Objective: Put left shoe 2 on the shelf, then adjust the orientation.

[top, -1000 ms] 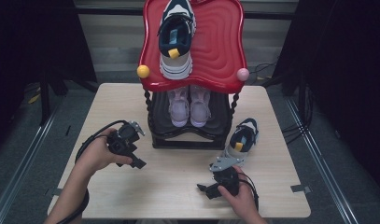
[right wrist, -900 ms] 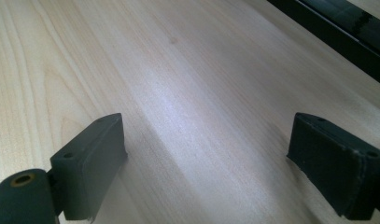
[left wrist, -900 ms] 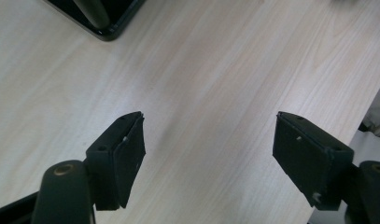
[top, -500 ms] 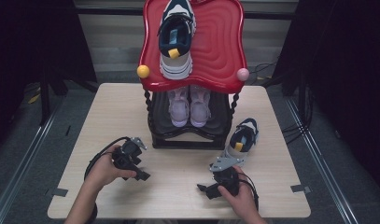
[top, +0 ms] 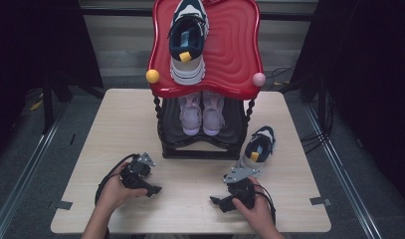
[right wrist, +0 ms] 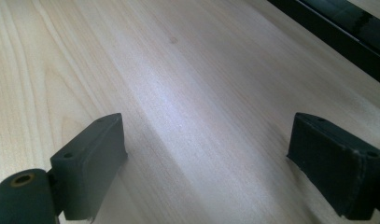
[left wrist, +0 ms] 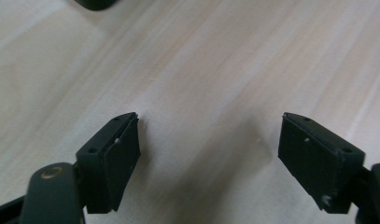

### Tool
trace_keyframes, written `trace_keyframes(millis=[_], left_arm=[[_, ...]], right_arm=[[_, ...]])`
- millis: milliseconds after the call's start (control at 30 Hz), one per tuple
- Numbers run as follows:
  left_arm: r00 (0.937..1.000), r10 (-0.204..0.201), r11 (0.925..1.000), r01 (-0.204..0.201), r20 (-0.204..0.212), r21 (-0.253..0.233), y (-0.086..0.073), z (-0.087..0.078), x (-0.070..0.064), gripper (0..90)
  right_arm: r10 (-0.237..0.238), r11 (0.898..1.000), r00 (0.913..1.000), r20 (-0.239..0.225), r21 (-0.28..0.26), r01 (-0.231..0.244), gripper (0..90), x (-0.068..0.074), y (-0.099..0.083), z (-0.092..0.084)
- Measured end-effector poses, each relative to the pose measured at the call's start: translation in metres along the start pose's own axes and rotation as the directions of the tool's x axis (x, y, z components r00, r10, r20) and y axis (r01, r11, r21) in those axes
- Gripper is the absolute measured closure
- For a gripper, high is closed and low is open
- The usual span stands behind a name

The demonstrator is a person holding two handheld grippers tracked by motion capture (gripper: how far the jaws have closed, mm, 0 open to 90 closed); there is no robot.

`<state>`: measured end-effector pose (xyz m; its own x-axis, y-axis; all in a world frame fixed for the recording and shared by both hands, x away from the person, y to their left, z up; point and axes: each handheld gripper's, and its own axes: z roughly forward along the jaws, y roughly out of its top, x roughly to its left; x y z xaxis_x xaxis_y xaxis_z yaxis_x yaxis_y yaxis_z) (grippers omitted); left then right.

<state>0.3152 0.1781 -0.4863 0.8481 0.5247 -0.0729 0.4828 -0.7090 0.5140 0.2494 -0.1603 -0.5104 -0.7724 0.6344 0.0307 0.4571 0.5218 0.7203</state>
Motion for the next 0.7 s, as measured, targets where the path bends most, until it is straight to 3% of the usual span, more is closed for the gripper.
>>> trace_keyframes(millis=[100, 367, 700], left_arm=[[0.9994, 0.015, 0.999, -0.017, -0.031, -0.041, -0.005, 0.003, -0.005, 15.3], [0.9981, -0.014, 0.9899, 0.005, -0.06, -0.142, -0.016, 0.007, -0.011, 7.1], [0.998, -0.005, 0.9809, -0.008, -0.064, -0.194, -0.023, 0.011, -0.014, 0.0]], right_arm=[[0.001, 1.0, 1.0, 0.0, 0.0, -0.001, 10.3, 0.0, 0.0, 0.0], [0.0, 1.0, 1.0, -0.001, 0.001, 0.0, 10.3, 0.0, 0.0, 0.0], [-0.003, 1.0, 1.0, 0.001, 0.003, 0.003, 10.3, 0.0, 0.0, 0.0]])
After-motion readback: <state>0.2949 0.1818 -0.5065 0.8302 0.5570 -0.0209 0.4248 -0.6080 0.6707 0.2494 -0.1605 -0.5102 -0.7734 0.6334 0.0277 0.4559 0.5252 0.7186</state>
